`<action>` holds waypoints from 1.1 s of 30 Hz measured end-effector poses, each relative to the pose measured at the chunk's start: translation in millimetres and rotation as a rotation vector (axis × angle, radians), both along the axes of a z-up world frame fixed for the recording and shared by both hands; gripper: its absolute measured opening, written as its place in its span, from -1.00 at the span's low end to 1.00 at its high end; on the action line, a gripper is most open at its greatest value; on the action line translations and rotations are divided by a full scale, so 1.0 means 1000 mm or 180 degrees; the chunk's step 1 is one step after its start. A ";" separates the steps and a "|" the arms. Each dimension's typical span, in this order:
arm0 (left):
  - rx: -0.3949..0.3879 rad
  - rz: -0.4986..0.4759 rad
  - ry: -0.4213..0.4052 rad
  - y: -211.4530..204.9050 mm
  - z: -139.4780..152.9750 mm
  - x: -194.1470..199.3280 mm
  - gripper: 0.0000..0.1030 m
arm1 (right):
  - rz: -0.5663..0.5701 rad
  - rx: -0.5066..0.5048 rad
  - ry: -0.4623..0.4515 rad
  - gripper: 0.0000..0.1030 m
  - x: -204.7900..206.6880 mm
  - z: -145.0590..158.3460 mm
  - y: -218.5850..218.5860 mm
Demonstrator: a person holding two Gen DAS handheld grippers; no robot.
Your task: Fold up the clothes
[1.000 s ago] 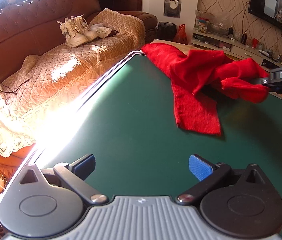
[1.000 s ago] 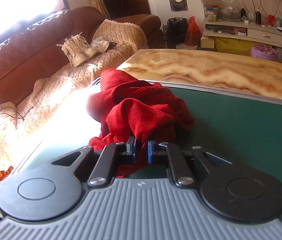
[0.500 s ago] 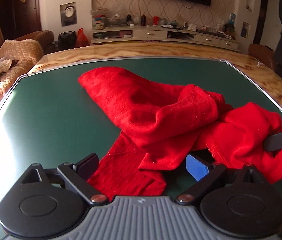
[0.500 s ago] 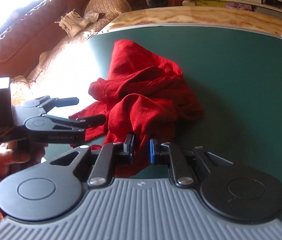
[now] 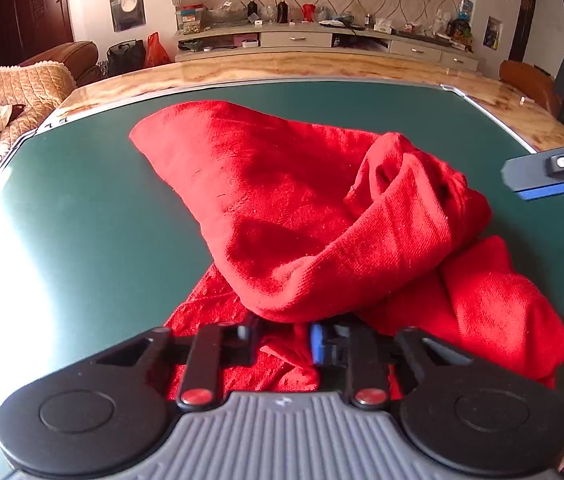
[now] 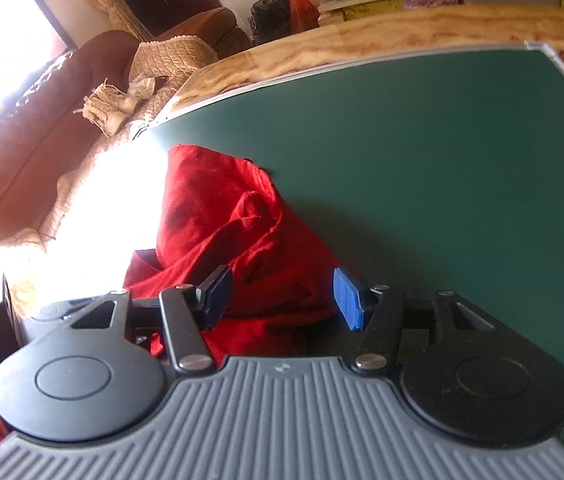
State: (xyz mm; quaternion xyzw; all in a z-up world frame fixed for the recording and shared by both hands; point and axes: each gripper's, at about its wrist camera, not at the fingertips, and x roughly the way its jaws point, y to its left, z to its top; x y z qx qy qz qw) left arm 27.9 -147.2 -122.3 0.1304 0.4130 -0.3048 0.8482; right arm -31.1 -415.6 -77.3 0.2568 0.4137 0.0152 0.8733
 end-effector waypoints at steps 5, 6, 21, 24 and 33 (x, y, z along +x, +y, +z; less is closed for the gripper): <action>-0.0152 0.0082 -0.0075 0.020 0.015 0.013 -0.84 | -0.0072 0.0044 0.0131 0.24 0.032 -0.015 0.009; -0.0185 0.0119 -0.0103 0.025 0.019 0.015 -0.85 | -0.0060 -0.0046 0.0211 0.22 0.037 -0.017 0.013; -0.0474 0.0853 -0.0462 0.095 0.074 0.043 -0.87 | -0.0502 -0.0018 -0.0444 -0.97 -0.051 0.066 -0.041; -0.0547 0.0863 -0.0467 0.112 0.082 0.040 -0.87 | -0.0548 -0.0192 -0.0365 -0.93 -0.055 0.067 -0.047; -0.0965 0.0928 -0.0414 0.152 0.113 0.013 -0.87 | 0.0012 0.0015 0.0042 -0.06 -0.021 0.017 0.036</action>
